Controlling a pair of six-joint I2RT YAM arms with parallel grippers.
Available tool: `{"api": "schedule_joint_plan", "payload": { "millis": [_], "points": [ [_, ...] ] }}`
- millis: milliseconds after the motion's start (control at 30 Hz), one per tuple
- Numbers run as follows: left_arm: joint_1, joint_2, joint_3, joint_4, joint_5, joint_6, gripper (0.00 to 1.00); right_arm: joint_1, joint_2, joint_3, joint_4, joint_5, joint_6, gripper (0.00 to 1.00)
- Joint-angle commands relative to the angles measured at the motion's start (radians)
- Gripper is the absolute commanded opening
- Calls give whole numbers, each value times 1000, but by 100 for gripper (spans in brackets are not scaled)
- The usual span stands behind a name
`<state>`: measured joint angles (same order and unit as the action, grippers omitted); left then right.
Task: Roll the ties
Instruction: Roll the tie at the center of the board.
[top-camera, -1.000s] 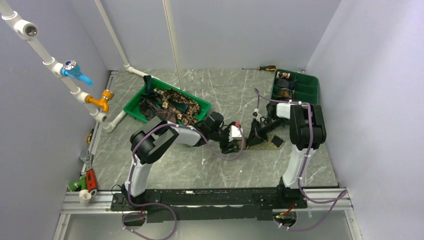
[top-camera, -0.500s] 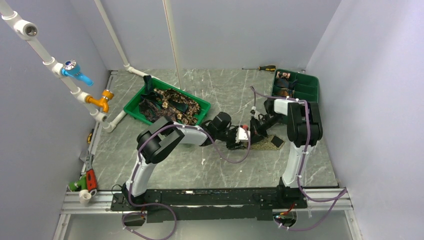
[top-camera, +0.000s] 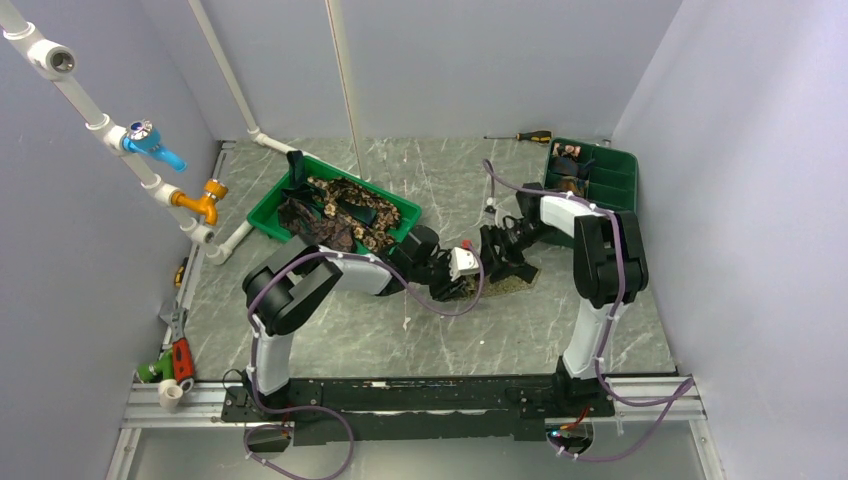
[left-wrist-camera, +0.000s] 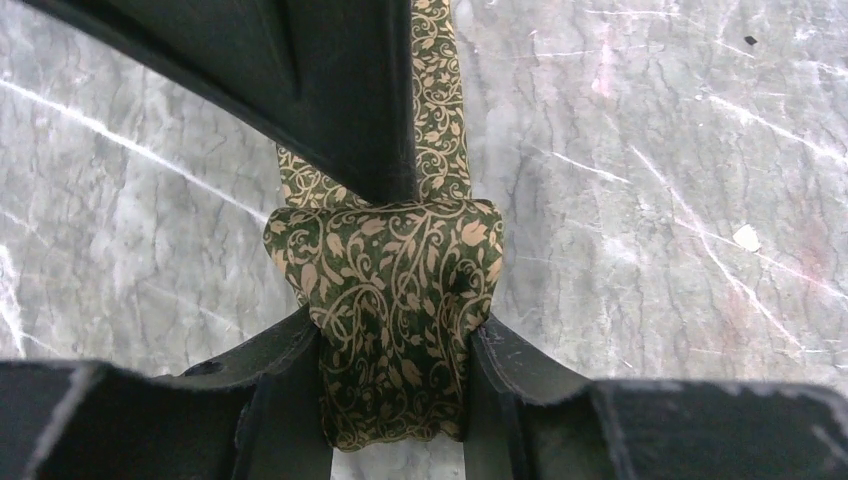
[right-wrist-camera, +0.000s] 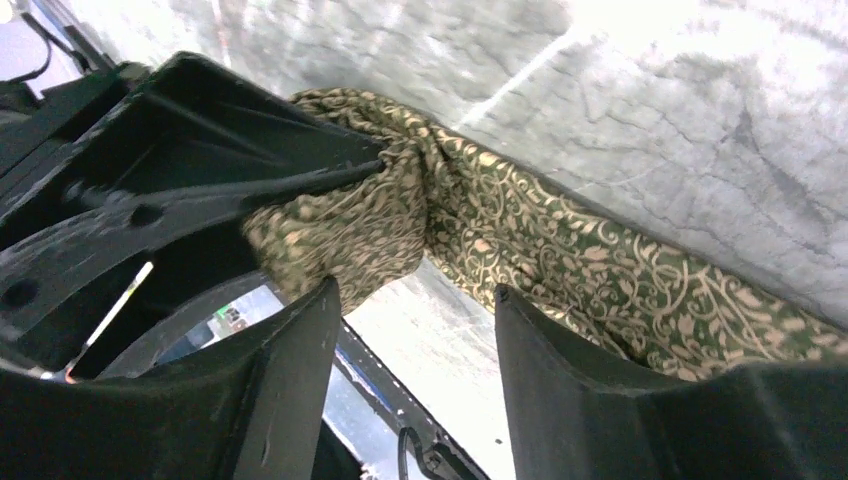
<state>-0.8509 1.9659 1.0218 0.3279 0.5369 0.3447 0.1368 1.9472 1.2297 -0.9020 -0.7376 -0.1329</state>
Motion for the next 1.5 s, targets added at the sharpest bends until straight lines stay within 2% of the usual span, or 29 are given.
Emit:
{"api": "schedule_joint_plan", "payload": {
  "millis": [0, 167, 233, 300, 367, 467, 567, 733, 900, 1033, 1233, 1367, 1467],
  "points": [
    [9, 30, -72, -200, -103, -113, 25, 22, -69, -11, 62, -111, -13, 62],
    [10, 41, -39, -222, -94, -97, 27, 80, -42, -15, 101, -143, 29, 63],
    [9, 41, -37, -218, -88, -83, 28, 86, -22, -7, 121, -133, 44, 60],
    [10, 42, -34, -226, -79, -70, 28, 87, 2, 2, 136, -110, 61, 43],
    [9, 38, -38, -223, -74, -55, 28, 77, 20, 1, 144, -79, 75, 16],
    [13, 47, -25, -236, -70, -40, 29, 45, 34, -3, 119, -84, 59, 0],
    [16, 54, -16, -238, -65, -33, 31, 37, 14, -16, 116, -96, 37, 0],
    [36, 28, -23, -180, -50, -51, 58, 37, 11, -45, 131, 62, 33, 0],
    [37, -40, -61, -21, 11, -31, 78, 36, 29, -35, 163, 189, 65, 0],
    [37, -62, -57, 71, 51, -16, 86, 37, 45, -24, 173, 274, 81, 0],
    [37, -17, -39, 211, 77, -31, 89, 57, 60, -29, 172, 363, 74, 0],
    [36, 38, -11, 305, 102, -160, 93, 82, 54, -53, 177, 403, 80, 0],
    [26, 71, 11, 368, 108, -297, 90, 88, 55, -65, 185, 405, 89, 0]
  ]
}}
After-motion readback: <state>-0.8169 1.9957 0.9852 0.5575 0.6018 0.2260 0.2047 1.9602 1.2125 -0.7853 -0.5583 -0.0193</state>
